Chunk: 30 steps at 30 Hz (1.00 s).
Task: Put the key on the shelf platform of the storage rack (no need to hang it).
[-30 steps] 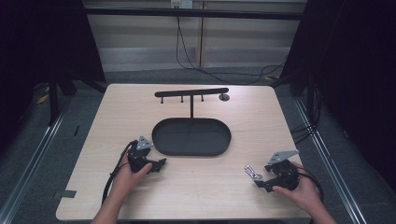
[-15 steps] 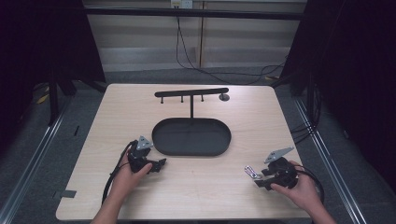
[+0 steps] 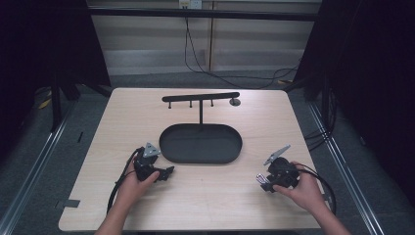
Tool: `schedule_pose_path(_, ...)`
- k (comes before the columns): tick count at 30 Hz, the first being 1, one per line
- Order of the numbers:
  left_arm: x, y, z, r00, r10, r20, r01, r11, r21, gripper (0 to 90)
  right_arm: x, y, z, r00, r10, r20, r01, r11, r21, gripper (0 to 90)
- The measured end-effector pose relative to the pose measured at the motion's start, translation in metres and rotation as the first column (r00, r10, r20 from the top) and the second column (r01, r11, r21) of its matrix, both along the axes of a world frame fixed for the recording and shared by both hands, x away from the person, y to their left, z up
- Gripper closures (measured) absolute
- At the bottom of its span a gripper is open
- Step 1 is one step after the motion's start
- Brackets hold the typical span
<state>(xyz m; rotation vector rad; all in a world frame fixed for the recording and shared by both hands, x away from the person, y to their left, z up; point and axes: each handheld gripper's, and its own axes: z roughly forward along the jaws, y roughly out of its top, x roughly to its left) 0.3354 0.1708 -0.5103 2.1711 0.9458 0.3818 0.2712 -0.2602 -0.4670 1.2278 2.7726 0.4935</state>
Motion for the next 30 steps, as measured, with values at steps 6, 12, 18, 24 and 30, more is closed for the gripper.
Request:
schedule_pose_path(6,0.0,0.0,0.0,1.0,0.0,0.0,0.0,1.0,0.0,12.9,0.007,0.005,-0.001,0.9987,-0.015,-0.049,0.013,0.999,-0.043,57.2)
schedule_pose_path(12,0.0,0.0,0.0,1.0,0.0,0.0,0.0,1.0,0.0,13.0,0.011,0.013,-0.001,0.998,-0.027,-0.058,0.022,0.995,-0.097,71.7)
schedule_pose_path(18,0.0,0.0,0.0,1.0,0.0,0.0,0.0,1.0,0.0,12.9,0.01,0.014,-0.001,0.9984,-0.023,-0.052,0.018,0.995,-0.093,73.1)
schedule_pose_path(24,0.0,0.0,0.0,1.0,0.0,0.0,0.0,1.0,0.0,12.9,0.007,0.014,0.006,0.9988,-0.029,-0.039,0.027,0.999,-0.04,73.6)
schedule_pose_path(30,0.0,0.0,0.0,1.0,0.0,0.0,0.0,1.0,0.0,13.0,0.007,0.019,0.01,0.9992,-0.018,-0.037,0.017,1.0,-0.024,73.6)
